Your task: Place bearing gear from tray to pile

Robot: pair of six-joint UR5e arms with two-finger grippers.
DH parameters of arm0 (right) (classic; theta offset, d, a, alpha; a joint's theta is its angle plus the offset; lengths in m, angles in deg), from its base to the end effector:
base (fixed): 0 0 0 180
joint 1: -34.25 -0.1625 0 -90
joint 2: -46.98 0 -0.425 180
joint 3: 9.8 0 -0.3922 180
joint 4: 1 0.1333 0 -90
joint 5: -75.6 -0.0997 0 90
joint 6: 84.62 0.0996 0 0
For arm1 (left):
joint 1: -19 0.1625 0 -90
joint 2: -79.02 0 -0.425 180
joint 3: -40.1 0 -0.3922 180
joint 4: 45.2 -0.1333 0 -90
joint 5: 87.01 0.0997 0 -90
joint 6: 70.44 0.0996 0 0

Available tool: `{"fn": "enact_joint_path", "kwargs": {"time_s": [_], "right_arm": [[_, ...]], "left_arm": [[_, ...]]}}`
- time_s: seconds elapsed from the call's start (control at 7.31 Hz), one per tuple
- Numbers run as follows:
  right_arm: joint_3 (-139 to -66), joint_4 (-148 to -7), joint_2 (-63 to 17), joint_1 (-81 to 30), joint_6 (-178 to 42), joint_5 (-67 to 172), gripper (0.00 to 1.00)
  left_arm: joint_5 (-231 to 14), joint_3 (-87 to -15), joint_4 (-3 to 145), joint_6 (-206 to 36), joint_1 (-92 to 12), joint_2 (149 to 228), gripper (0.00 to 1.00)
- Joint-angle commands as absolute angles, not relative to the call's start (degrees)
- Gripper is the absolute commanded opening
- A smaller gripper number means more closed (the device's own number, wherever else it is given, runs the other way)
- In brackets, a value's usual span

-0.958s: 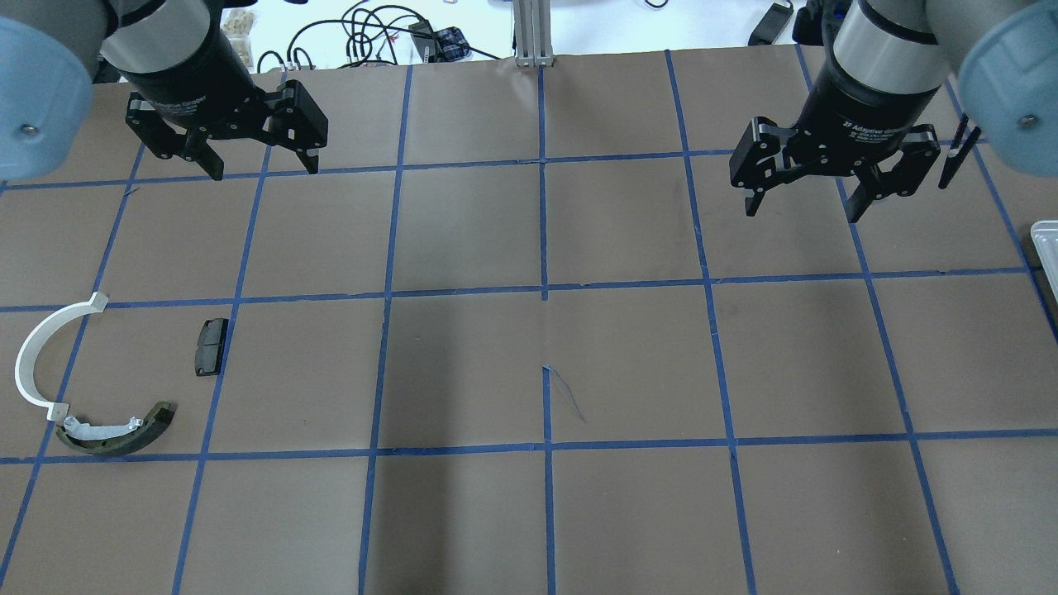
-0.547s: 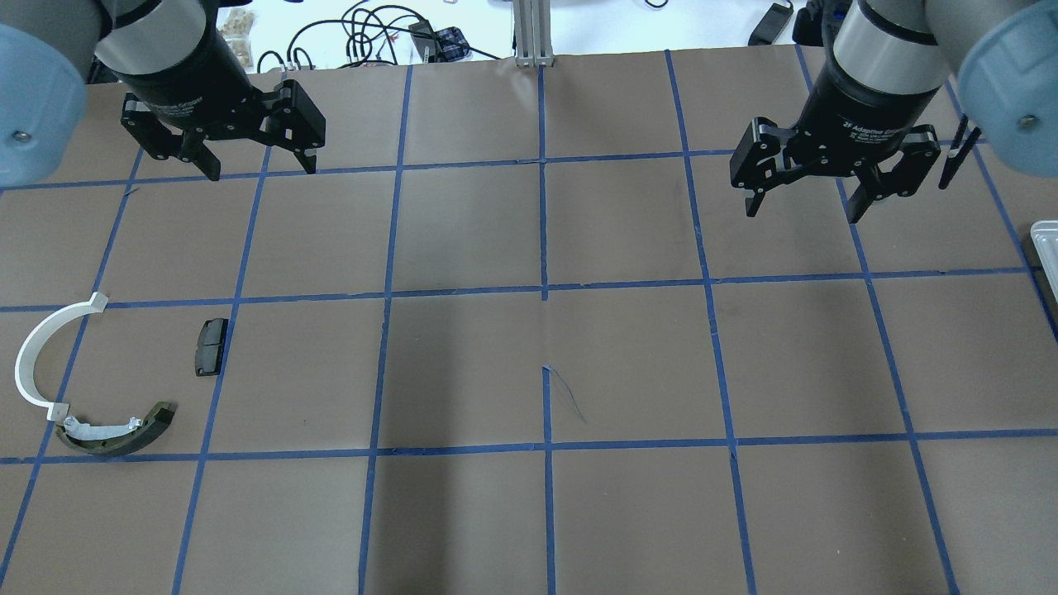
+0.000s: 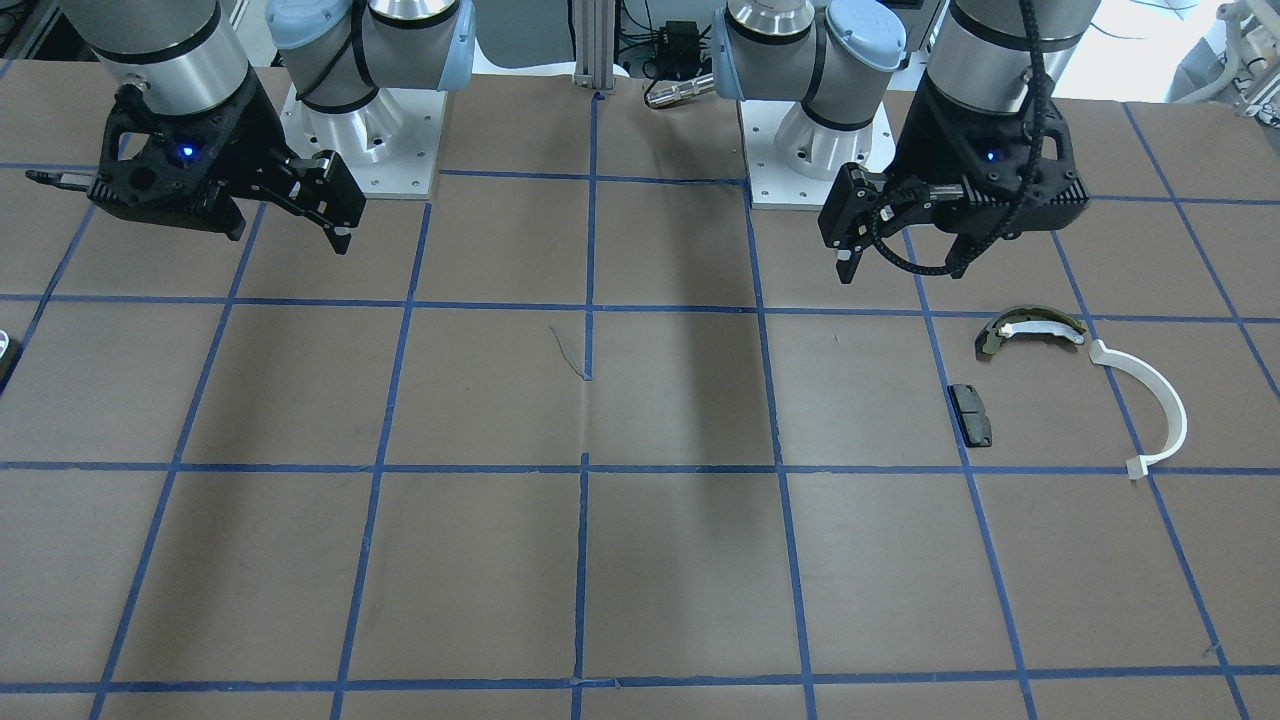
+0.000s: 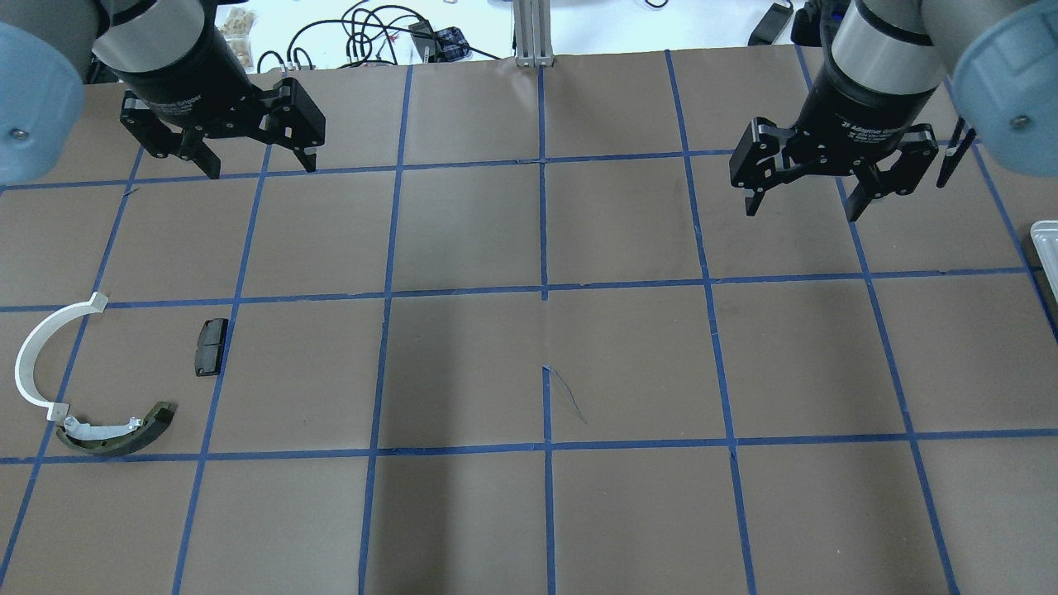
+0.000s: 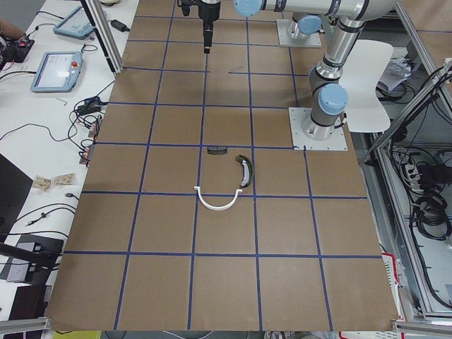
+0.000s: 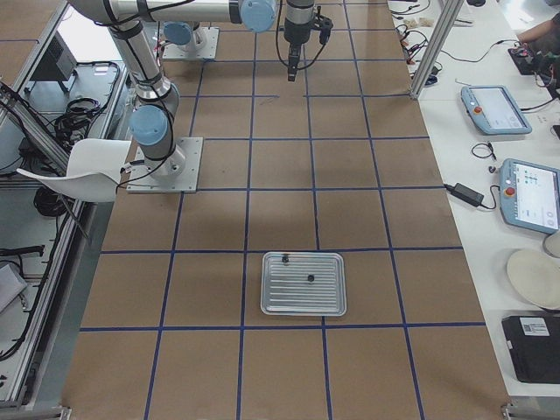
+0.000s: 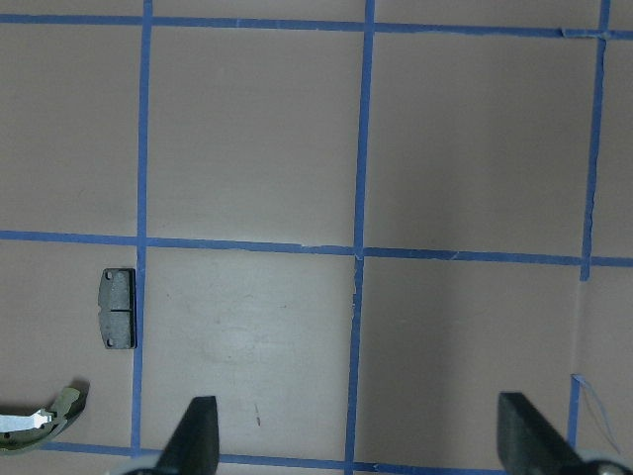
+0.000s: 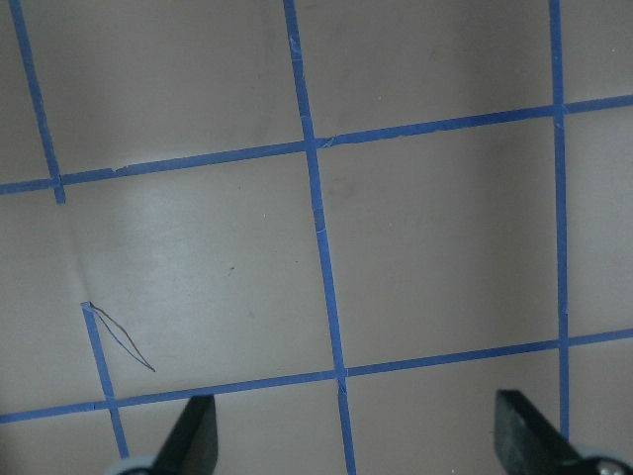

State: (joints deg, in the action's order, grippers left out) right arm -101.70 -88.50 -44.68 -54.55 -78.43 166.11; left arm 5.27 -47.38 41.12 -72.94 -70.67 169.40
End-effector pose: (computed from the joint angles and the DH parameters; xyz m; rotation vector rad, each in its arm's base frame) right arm 0.1224 -0.4774 0.4814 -0.2014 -3.1233 -0.0742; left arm -0.1264 -0.5048 0.5132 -0.0797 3.0987 -0.1587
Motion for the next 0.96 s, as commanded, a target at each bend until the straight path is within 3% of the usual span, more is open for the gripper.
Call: {"fn": "enact_joint_path", "kwargs": {"time_s": [0.0, 0.41, 0.82], "right_arm": [[-101.91, -88.45, -44.51, -54.61, -78.03, 166.39, 1.0], [-102.0, -88.98, -43.81, -52.34, -78.73, 166.65, 1.0], [-101.82, -90.11, -40.93, -36.82, -94.3, 166.48, 1.0]], "left_arm": [[5.19, -47.26, 41.11, -72.9, -70.74, 169.73, 1.0], [5.18, -47.18, 42.07, -72.73, -70.56, 169.55, 1.0], [5.18, -47.87, 42.16, -72.73, -70.39, 169.03, 1.0]]}}
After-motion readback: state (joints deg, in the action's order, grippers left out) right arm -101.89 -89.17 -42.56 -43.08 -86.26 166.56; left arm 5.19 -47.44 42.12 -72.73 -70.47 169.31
